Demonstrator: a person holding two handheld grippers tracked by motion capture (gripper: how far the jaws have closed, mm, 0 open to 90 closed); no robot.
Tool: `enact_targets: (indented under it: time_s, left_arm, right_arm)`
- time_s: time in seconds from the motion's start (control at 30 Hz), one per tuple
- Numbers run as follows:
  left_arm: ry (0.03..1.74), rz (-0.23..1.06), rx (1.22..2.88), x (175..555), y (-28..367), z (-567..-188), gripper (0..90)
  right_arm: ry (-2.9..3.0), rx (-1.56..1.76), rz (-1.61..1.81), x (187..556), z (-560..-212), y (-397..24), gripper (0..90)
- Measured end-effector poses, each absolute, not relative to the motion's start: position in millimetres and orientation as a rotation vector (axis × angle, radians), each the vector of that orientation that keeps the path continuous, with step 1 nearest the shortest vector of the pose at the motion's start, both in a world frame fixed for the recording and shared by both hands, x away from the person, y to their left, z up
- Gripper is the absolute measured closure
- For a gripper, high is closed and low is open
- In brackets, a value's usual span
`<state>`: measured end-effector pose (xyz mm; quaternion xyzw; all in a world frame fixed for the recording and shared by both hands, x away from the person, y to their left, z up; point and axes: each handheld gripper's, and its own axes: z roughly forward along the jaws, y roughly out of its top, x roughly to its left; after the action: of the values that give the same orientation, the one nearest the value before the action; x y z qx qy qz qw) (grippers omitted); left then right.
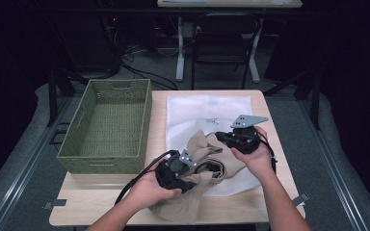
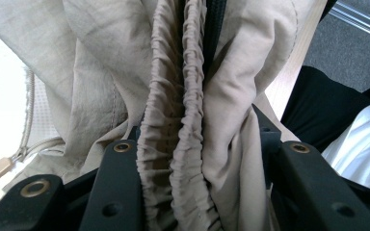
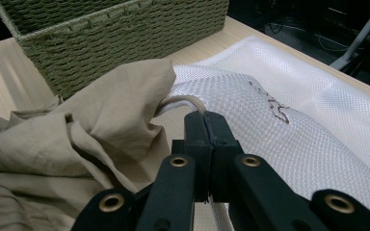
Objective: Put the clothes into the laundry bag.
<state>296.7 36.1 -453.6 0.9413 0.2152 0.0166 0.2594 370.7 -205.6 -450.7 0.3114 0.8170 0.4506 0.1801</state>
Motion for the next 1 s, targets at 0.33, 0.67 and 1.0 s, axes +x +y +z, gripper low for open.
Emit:
enact_targets:
  time_s: [0.33,0.67,1.0]
  left_arm:
    - [0.594,0.016,2.552,302.2,29.0,-467.9,60.5]
    - [0.604,0.01,2.567,305.0,27.0,-482.1,60.6]
    - [0.61,0.006,2.576,306.0,23.0,-491.7,60.6]
  right_arm:
    - [2.307,0.877,1.272,370.5,-450.7,-205.9,89.5]
    - [2.306,0.871,1.271,369.8,-450.4,-204.8,89.5]
    - [2.3,0.868,1.278,369.0,-449.3,-205.6,89.5]
